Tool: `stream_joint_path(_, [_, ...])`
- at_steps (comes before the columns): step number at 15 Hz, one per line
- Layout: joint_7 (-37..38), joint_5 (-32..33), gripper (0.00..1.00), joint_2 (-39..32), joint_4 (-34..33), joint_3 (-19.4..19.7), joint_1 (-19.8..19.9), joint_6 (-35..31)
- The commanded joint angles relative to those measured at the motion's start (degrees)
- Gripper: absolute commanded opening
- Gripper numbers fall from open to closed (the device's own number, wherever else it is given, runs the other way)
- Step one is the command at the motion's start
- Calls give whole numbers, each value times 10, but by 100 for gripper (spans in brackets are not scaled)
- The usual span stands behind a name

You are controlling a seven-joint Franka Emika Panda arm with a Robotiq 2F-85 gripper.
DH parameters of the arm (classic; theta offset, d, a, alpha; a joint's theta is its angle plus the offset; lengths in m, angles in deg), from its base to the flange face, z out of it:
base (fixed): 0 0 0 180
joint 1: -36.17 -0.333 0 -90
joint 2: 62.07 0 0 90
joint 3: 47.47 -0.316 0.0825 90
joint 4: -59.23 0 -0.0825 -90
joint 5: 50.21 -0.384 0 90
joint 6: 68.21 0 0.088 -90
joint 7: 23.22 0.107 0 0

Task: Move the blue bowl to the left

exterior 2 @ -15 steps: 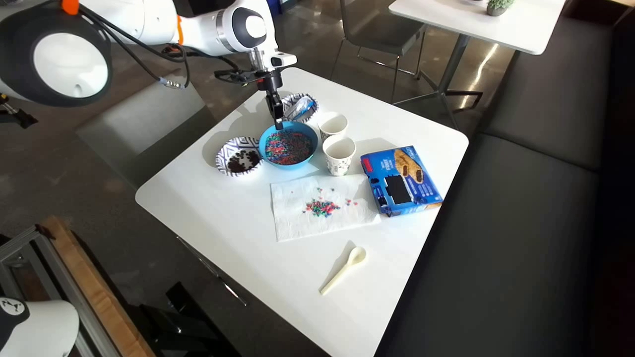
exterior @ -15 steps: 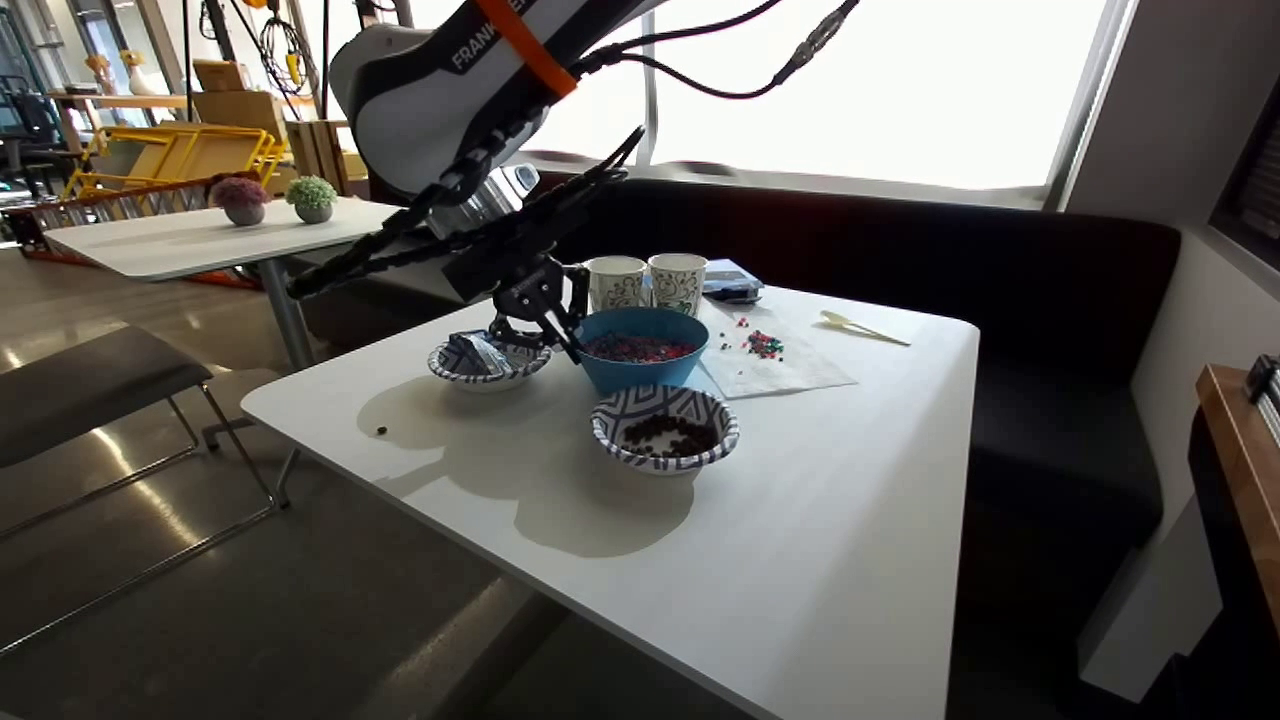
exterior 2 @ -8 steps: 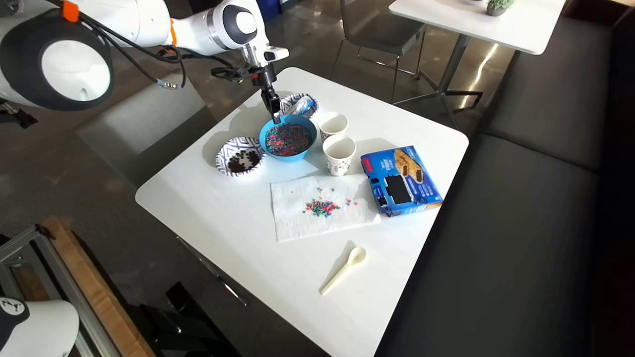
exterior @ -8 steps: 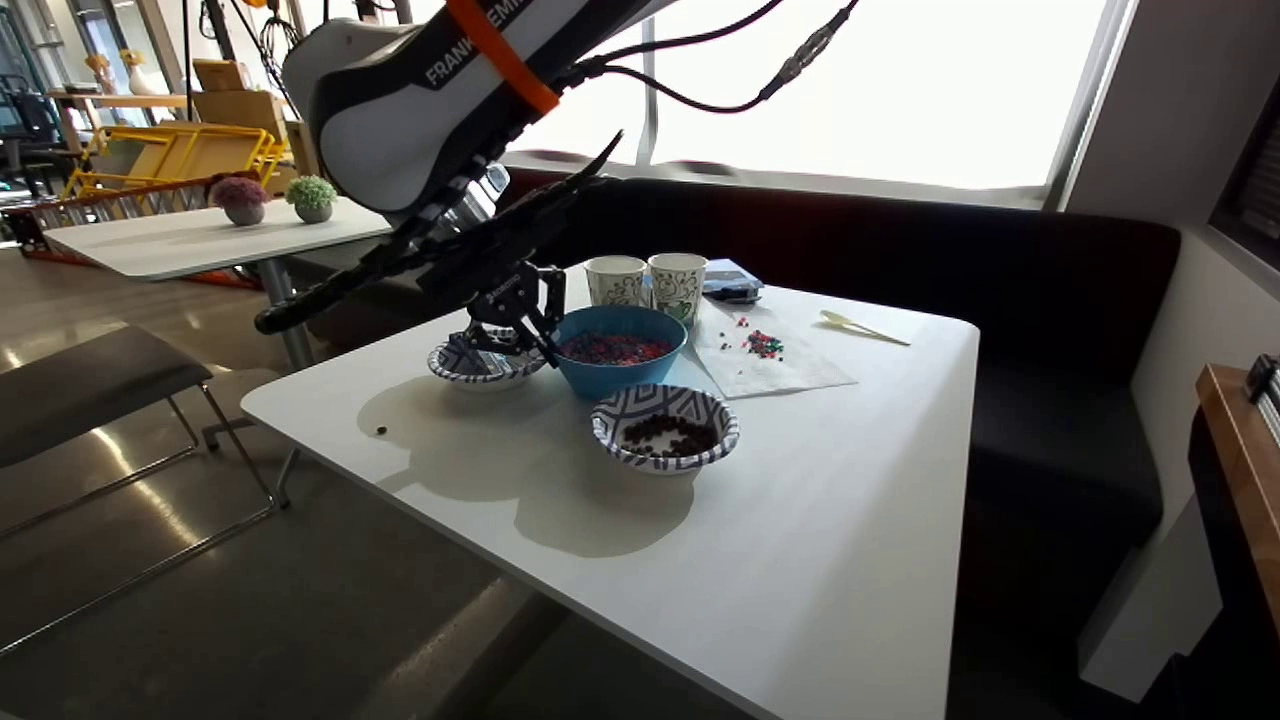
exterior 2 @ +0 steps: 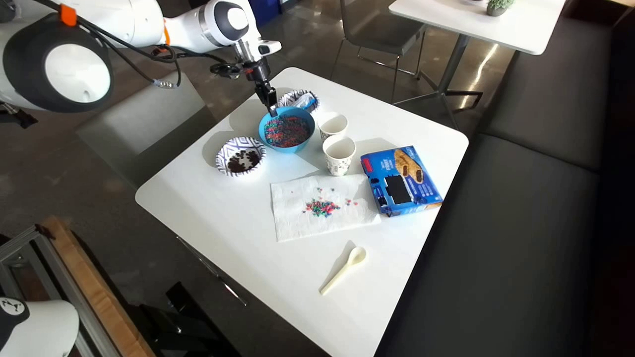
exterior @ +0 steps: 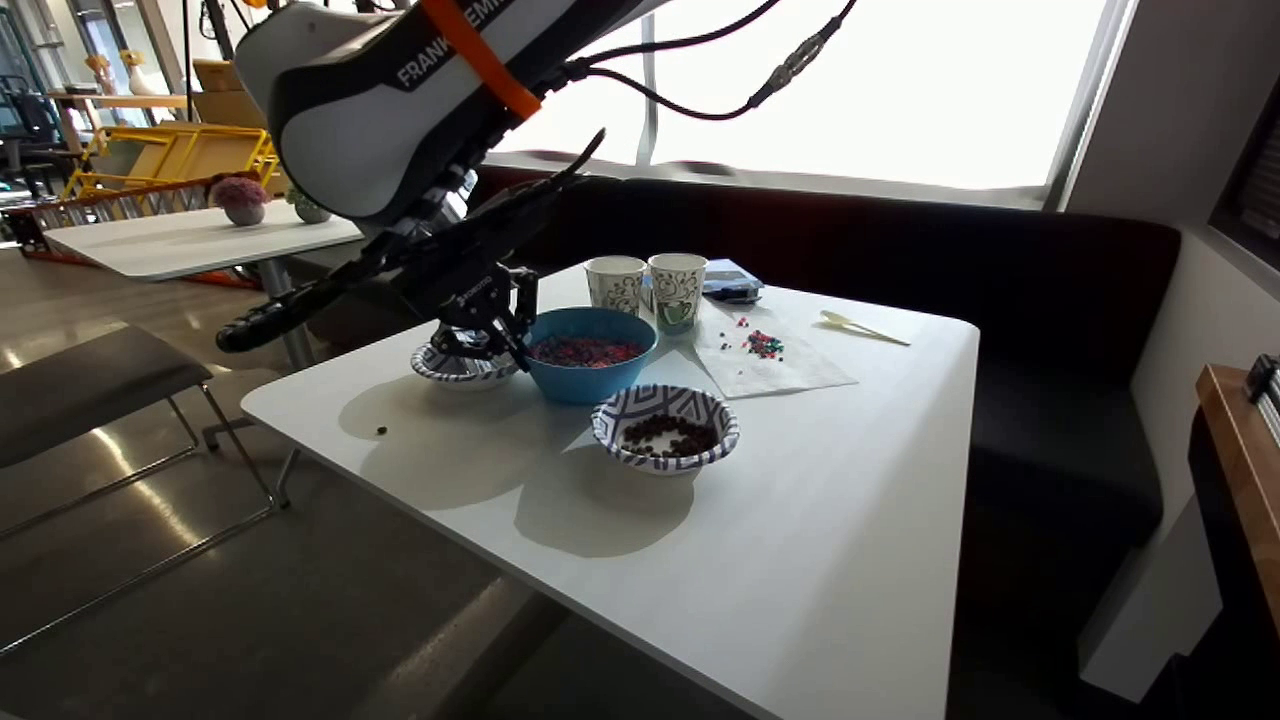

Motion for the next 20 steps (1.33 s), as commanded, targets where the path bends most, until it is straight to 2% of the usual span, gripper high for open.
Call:
stream_joint_path(1, [-30, 16, 2, -15, -33, 6, -13, -1])
stream_joint_path(12, [-113, 18, 2, -16, -35, 7, -36, -5])
stream_joint_path(13, [-114, 16, 31, -12, -31, 6, -36, -8])
stream_joint_path(14, [-115, 16, 32, -8, -28, 6, -37, -7])
stream_joint_path(15, [-115, 15, 38, -4, -26, 6, -38, -8])
stream_joint_path(20, [-130, 6, 76, 36, -4, -3, -38, 0])
